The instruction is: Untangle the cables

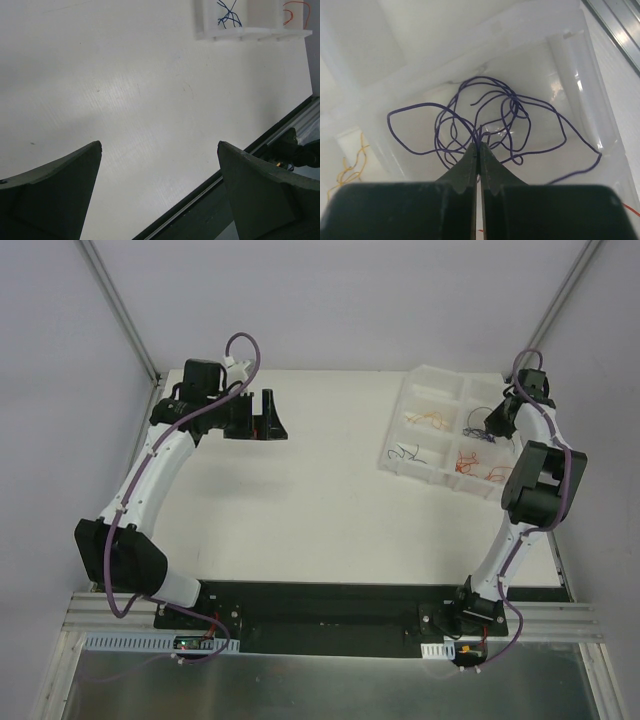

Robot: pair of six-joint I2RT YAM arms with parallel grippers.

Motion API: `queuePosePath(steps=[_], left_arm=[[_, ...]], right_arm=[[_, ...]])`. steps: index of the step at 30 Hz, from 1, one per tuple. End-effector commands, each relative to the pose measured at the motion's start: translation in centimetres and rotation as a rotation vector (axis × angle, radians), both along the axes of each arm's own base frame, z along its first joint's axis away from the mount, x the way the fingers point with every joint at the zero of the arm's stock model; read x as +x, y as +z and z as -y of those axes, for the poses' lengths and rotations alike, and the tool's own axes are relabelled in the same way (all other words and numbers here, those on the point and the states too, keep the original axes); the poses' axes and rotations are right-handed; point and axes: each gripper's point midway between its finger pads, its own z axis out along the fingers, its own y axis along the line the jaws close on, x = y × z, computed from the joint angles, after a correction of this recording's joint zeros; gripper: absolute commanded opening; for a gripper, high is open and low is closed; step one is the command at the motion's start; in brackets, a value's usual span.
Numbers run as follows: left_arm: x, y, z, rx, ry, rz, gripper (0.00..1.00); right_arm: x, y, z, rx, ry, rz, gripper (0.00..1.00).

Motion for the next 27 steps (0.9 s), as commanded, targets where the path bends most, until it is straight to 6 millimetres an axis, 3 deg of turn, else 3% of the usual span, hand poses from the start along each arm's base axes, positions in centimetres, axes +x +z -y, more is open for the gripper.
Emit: queuePosePath(steps=[1, 7, 11, 19, 24, 27], left_arm=[[-0.9, 1.2, -0.4, 0.014, -0.013, 0.06, 0.99], [-1.7, 1.0, -0.5, 0.013, -0.017, 0.061, 0.99], [-2.4, 1.2, -0.5, 0.009, -0.018, 0.064, 0.99], [-4.6, 1.8, 1.2, -0.025, -0.069, 0.06, 0.99], [-6.6, 2.1, 2.1, -0.066, -0.085, 0.035, 0.99], [-8.0, 1.9, 2.4, -0.107, -0.078, -0.012, 0.99]], right_arm=[[-1.7, -1.4, 0.2, -0.008, -0.047, -0.054, 0.0], [-2.2, -1.6, 0.5, -0.044, -0.016, -0.101, 0.02], [-2.4, 1.0, 0.6, -0.079, 0.008, -0.073, 0.25], [-3.9, 6.8, -0.6, -0.146, 0.083, -0.081, 0.58], [-6.0, 10.0, -1.8, -0.206, 0.117, -0.073, 0.66], [-7.8, 10.8, -4.0, -0.206, 0.161, -0.074, 0.68]])
